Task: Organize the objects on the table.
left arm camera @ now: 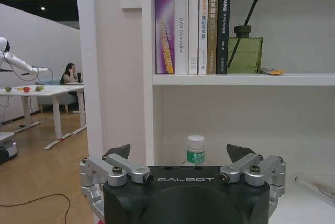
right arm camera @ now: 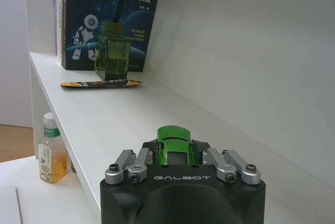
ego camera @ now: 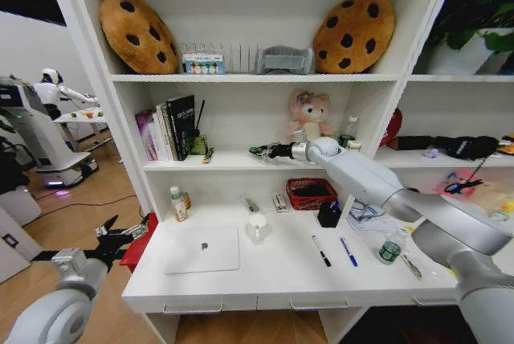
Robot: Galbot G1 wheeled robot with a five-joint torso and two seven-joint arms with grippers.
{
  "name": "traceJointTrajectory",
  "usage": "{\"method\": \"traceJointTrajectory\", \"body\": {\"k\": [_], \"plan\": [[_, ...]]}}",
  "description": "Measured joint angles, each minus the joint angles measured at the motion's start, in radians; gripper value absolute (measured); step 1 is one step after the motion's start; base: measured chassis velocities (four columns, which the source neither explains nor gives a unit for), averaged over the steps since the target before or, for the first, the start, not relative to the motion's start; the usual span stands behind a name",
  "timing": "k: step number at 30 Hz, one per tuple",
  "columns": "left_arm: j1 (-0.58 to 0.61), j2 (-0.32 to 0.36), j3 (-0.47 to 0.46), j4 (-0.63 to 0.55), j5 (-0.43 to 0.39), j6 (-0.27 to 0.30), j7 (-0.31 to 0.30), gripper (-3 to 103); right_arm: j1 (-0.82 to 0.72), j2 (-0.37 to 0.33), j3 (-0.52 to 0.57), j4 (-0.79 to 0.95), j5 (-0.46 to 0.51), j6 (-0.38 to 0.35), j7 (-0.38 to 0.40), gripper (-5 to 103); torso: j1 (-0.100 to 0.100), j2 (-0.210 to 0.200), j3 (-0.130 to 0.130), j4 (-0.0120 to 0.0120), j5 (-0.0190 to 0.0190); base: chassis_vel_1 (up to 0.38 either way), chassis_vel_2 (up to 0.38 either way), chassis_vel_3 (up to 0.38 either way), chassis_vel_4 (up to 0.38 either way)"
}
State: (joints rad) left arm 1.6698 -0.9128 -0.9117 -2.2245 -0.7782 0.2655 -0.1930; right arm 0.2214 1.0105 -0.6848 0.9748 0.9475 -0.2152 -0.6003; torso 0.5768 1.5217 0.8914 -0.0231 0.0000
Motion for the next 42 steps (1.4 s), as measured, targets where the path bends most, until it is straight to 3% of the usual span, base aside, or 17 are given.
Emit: {"method": "traceJointTrajectory", "body": {"k": [22, 24, 25, 33, 35, 36, 38, 42], "plan": [[0.0, 0.0, 0.0, 0.0, 0.0, 0.0, 0.0, 100, -0.009, 0.017, -0.007, -0.027, -0.015, 0.014, 0.013, 36, 0.0, 0.0, 0.0, -0.0001, -0.0001, 0.0, 0.0, 0.0, 0.0], [0.0, 0.0, 0.0, 0.0, 0.0, 0.0, 0.0, 100, -0.012, 0.021, -0.009, -0.026, -0.011, 0.03, 0.016, 41, 0.0, 0.0, 0.0, 0.0002, 0.0, 0.0, 0.0, 0.0, 0.0], [0.0, 0.0, 0.0, 0.0, 0.0, 0.0, 0.0, 100, -0.013, 0.025, -0.009, -0.025, -0.009, 0.036, 0.021, 52, 0.0, 0.0, 0.0, 0.0003, 0.0, 0.0, 0.0, 0.0, 0.0], [0.0, 0.0, 0.0, 0.0, 0.0, 0.0, 0.0, 100, -0.013, 0.027, -0.001, -0.022, -0.004, 0.066, 0.057, 74, 0.0, 0.0, 0.0, 0.0002, 0.0, 0.0, 0.0, 0.0, 0.0], [0.0, 0.0, 0.0, 0.0, 0.0, 0.0, 0.0, 100, -0.016, 0.02, 0.029, -0.016, -0.031, 0.143, 0.09, 84, 0.0, 0.0, 0.0, 0.0003, 0.0, 0.0, 0.0, 0.0, 0.0], [0.0, 0.0, 0.0, 0.0, 0.0, 0.0, 0.0, 100, -0.016, 0.02, 0.029, -0.016, -0.031, 0.143, 0.09, 84, 0.0, 0.0, 0.0, 0.0003, 0.0, 0.0, 0.0, 0.0, 0.0], [0.0, 0.0, 0.0, 0.0, 0.0, 0.0, 0.0, 100, -0.016, -0.018, 0.061, 0.032, -0.036, 0.167, 0.14, 95, 0.0, 0.0, 0.0, 0.0001, 0.0, 0.0, 0.0, 0.0, 0.0], [0.0, 0.0, 0.0, 0.0, 0.0, 0.0, 0.0, 100, -0.023, -0.079, 0.101, 0.143, -0.031, 0.171, 0.197, 100, 0.0, 0.0, 0.0, -0.0002, 0.0, 0.0, 0.0, 0.0, 0.0]]}}
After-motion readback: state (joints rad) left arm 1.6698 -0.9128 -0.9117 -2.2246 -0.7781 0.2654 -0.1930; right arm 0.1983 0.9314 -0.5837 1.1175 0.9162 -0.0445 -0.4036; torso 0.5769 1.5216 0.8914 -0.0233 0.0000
